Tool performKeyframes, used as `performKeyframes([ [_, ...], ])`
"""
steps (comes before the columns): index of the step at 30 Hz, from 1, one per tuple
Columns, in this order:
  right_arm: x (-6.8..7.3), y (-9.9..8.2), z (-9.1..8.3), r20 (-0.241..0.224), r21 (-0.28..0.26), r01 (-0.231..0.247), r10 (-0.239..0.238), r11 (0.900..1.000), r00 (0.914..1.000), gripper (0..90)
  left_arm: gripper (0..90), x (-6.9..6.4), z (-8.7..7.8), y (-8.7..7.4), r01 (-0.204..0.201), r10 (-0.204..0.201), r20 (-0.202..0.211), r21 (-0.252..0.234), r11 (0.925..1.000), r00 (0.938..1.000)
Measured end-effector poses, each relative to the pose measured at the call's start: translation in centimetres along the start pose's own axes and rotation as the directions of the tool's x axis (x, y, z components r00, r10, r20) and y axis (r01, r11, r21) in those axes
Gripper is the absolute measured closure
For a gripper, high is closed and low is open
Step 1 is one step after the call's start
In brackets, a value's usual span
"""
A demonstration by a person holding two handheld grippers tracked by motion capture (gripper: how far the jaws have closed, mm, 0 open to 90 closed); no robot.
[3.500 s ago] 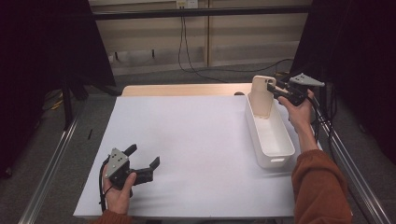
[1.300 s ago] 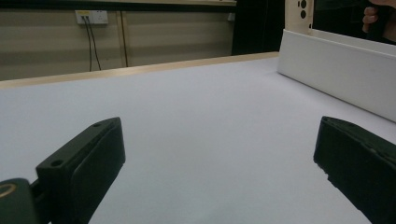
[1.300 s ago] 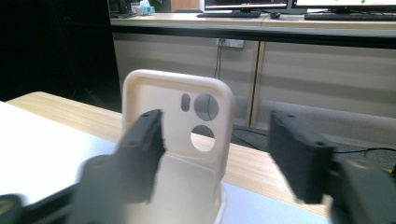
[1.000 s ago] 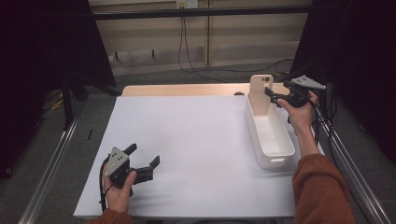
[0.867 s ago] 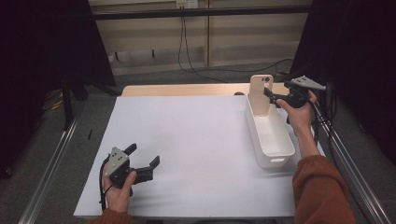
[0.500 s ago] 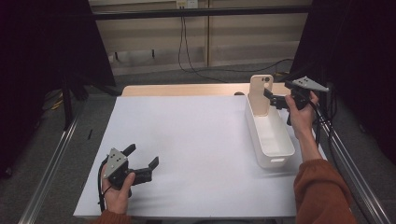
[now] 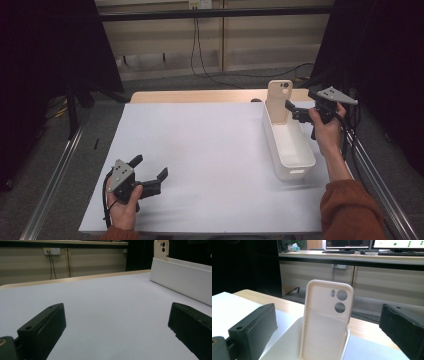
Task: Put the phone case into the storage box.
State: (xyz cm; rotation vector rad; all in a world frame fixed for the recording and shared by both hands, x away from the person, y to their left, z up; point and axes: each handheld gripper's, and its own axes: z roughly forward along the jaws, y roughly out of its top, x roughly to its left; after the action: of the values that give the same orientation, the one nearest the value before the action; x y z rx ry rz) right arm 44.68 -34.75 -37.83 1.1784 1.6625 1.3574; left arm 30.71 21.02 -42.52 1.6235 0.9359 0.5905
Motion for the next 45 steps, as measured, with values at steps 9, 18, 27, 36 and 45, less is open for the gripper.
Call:
performKeyframes([
  [9, 0.6, -0.1, -1.8, -0.019, -0.006, -0.002, 0.002, 1.0000, 0.9998, 0.6, 1.7, -0.1, -0.1, 0.0, -0.002, 0.002, -0.003, -0.001, 1.0000, 1.0000],
  [18, 1.4, -0.2, -3.6, -0.022, -0.015, 0.014, -0.014, 0.9998, 0.9997, 0.5, 1.7, 0.0, -0.2, 0.0, -0.010, 0.010, 0.000, 0.000, 1.0000, 1.0000],
  [27, 1.5, -0.7, -6.1, -0.001, -0.030, -0.006, 0.006, 0.9995, 1.0000, 0.1, 1.9, 0.0, -0.2, 0.1, -0.001, 0.001, 0.001, -0.014, 0.9999, 1.0000],
  [36, 2.3, -1.6, -7.9, -0.003, -0.032, -0.009, 0.009, 0.9994, 1.0000, 0.1, 1.9, -0.2, -0.3, 0.1, -0.009, 0.009, 0.013, -0.011, 0.9999, 0.9999],
  [45, 3.2, -2.5, -10.0, 0.004, -0.048, -0.003, 0.003, 0.9988, 1.0000, 0.1, 1.9, -0.3, -0.6, 0.1, -0.016, 0.016, -0.002, -0.014, 0.9998, 0.9999],
])
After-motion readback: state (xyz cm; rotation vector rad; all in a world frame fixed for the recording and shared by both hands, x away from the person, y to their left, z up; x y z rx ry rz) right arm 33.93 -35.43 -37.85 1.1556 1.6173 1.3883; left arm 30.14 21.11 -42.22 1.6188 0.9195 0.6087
